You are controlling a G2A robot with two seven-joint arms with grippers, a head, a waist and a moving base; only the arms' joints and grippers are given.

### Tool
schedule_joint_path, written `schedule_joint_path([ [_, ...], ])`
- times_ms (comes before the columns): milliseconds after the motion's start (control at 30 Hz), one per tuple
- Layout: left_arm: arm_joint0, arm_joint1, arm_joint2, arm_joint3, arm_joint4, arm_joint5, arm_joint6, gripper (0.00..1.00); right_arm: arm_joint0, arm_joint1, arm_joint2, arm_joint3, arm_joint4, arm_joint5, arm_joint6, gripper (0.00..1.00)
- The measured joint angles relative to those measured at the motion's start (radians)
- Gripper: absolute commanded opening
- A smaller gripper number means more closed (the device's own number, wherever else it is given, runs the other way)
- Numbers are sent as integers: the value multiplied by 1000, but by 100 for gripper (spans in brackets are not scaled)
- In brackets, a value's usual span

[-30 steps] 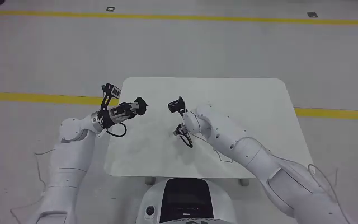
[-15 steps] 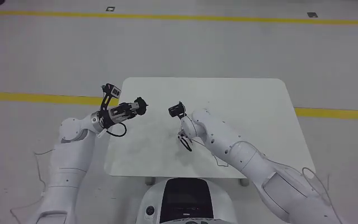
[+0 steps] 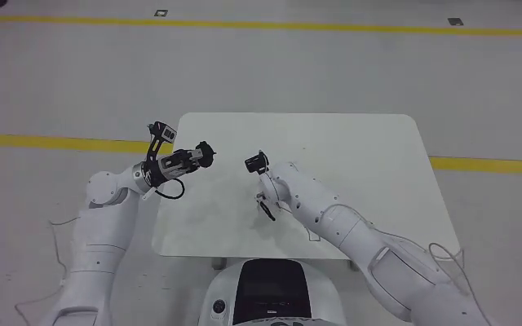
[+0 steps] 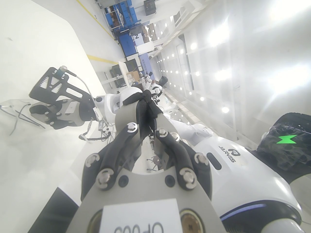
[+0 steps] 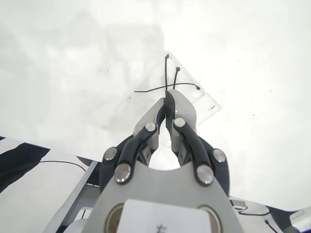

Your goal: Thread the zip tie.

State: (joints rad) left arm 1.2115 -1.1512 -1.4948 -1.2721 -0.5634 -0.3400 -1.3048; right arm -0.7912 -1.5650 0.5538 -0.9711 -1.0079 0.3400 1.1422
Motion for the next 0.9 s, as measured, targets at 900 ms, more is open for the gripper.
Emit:
schedule_joint_path([
  [900,0,0,0,0,0,0,0,0,1,-112,47,175,-123,0,-4,10],
])
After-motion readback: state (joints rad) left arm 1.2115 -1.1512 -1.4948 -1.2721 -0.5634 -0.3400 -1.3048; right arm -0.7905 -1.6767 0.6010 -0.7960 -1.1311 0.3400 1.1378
